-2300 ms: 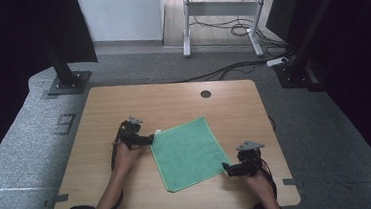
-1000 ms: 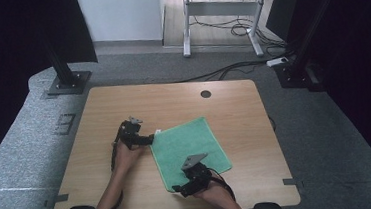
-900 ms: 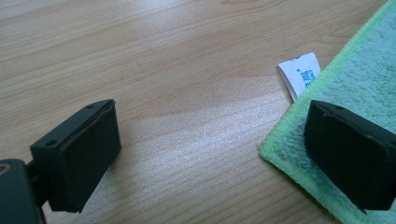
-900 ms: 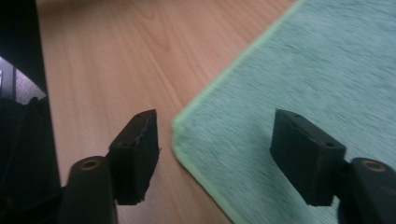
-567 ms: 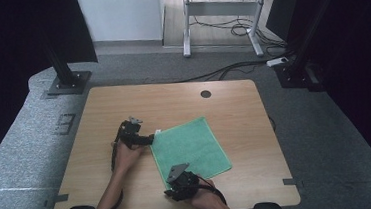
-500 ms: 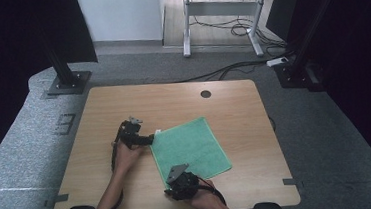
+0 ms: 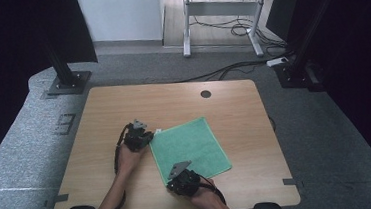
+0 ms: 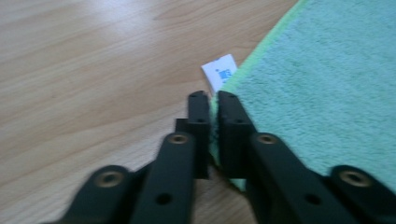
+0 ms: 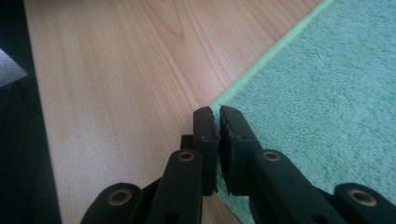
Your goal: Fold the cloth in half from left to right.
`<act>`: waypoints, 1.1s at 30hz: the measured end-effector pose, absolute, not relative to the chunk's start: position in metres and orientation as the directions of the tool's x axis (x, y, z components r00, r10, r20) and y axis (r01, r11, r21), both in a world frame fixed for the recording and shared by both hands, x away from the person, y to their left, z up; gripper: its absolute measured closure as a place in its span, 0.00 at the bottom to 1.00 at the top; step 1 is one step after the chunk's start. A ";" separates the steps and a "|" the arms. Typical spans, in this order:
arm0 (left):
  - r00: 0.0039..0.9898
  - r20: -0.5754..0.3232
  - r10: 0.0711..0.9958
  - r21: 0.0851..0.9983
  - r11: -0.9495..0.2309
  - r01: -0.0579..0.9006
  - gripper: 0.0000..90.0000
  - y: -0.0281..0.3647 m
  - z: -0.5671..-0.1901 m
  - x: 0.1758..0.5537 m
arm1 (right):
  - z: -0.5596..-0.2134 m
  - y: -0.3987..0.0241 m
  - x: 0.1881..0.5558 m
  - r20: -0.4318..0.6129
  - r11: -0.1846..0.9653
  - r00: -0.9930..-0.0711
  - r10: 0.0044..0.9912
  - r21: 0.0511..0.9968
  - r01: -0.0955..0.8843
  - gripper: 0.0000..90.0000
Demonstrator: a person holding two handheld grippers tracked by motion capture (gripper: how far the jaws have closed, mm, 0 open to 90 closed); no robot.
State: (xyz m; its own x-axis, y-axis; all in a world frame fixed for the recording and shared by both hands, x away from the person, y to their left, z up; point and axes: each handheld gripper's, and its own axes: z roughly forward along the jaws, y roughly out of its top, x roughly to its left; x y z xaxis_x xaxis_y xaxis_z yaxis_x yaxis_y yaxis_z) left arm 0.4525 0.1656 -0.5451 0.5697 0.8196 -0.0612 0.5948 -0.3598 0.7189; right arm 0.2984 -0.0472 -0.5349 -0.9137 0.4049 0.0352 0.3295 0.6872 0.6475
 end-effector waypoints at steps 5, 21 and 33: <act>0.545 -0.054 0.837 0.712 -0.350 0.609 0.98 0.170 -0.543 0.451 | -0.535 -0.042 0.299 0.068 0.685 -0.923 0.378 0.650 0.329 0.95; 0.507 -0.136 0.851 0.723 -0.265 0.638 0.96 0.193 -0.516 0.450 | -0.513 -0.038 0.299 0.076 0.641 -0.932 0.353 0.707 0.300 0.96; 0.548 -0.121 0.828 0.730 -0.300 0.614 0.96 0.155 -0.502 0.468 | -0.504 -0.077 0.303 0.062 0.597 -0.903 0.424 0.731 0.330 0.96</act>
